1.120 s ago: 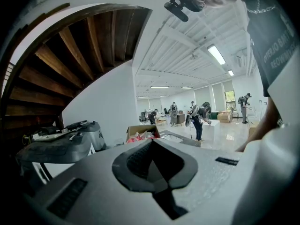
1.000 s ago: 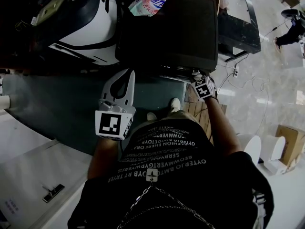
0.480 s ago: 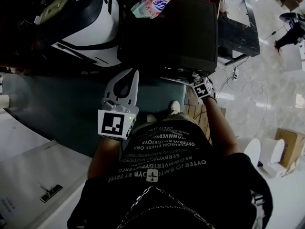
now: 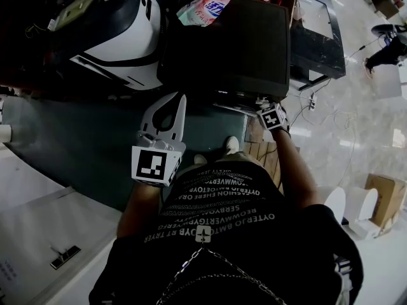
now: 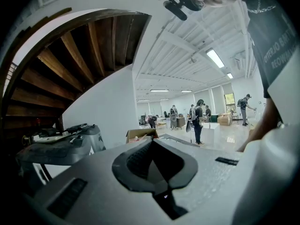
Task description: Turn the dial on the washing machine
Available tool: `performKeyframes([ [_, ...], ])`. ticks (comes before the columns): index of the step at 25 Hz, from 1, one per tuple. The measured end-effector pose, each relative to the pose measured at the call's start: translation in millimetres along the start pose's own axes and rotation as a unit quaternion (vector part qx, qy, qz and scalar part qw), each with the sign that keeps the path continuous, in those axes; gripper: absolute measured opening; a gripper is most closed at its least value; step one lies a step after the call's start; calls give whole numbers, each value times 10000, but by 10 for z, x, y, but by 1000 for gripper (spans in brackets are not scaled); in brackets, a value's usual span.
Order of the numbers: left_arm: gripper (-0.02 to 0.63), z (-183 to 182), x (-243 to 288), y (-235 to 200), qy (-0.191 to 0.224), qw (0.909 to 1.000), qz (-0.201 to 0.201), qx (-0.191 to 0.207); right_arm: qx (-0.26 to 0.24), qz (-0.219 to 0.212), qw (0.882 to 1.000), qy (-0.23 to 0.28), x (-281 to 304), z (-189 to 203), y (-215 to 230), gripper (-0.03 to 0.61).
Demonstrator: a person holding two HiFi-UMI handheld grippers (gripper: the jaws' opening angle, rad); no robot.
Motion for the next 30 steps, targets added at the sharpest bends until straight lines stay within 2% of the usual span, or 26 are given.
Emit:
performKeyframes([
  [5, 3, -3, -40, 2, 23, 10000, 12, -1, -356, -62, 9987, 348, -56, -91, -146, 267],
  [9, 3, -26, -68, 7, 11, 10000, 8, 6, -543, -198, 9980, 268, -43, -132, -291, 267],
  [14, 3, -64, -88, 37, 92, 10000, 19, -6, -538, -235, 9983, -27, 37, -53, -301, 270],
  [22, 3, -88, -74, 111, 65, 9999, 75, 57, -566, -230, 9981, 23, 35, -27, -262, 245],
  [30, 3, -65, -46, 109, -19, 10000, 89, 20, -374, -156, 9992, 25, 25, -9, -191, 241],
])
Point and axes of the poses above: the fingertips, and each gripper's own axes: x forward along the fingers, y to its right, z out of its underside, the point moved 10 cm from there along -x, backward along the fingers, and after that the axes turned 13 degrees about x, right-handed, at the moved point
